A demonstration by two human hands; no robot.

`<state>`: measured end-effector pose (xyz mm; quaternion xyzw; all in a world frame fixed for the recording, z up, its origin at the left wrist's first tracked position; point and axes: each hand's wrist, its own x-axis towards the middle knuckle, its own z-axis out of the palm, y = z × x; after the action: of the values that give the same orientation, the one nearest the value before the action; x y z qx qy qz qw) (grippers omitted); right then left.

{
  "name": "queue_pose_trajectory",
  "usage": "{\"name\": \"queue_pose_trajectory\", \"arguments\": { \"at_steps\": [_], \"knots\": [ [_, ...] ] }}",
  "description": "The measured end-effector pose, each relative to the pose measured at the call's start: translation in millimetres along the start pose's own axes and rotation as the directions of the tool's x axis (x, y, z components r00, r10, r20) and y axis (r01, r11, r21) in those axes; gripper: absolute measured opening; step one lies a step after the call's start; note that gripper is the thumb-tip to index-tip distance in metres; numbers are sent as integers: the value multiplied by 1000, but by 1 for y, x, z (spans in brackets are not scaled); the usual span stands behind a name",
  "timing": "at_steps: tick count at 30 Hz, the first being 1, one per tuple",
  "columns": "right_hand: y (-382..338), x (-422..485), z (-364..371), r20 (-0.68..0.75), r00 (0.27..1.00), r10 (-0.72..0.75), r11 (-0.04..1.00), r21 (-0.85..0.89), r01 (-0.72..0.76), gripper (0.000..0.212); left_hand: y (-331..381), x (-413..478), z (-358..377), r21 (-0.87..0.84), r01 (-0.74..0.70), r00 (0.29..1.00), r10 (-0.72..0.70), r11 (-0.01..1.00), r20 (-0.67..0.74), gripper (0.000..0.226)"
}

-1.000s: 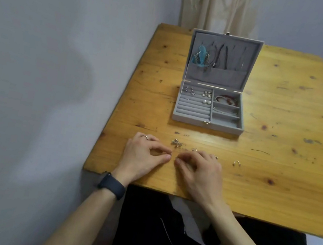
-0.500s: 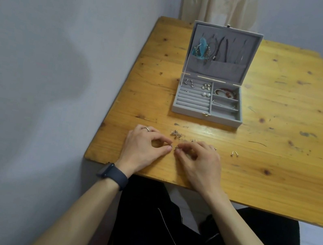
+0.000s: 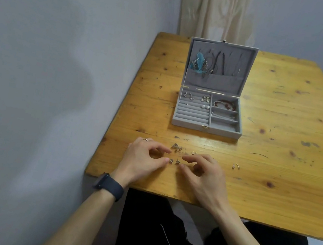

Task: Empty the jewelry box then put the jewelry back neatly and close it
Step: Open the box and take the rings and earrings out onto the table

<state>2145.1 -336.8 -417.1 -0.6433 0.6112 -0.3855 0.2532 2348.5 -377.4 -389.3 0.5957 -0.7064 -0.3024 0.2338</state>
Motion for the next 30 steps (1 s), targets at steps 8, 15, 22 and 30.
{"name": "queue_pose_trajectory", "arguments": {
  "at_steps": [8,15,22,30],
  "knots": [
    [-3,68,-43,-73,996,-50,997,-66,45,16,40,59,-20,-2,-114,987,113,993,-116,20],
    [23,150,-53,-40,999,34,947,-318,-45,25,65,135,4,222,-180,978,199,958,-63,28],
    [37,191,-48,67,997,39,908,-419,-7,34,77,178,32,508,-236,964,264,828,17,35],
    [36,202,-44,106,994,-33,881,-467,79,20,71,191,34,467,-224,967,254,855,-2,27]
  ]
}}
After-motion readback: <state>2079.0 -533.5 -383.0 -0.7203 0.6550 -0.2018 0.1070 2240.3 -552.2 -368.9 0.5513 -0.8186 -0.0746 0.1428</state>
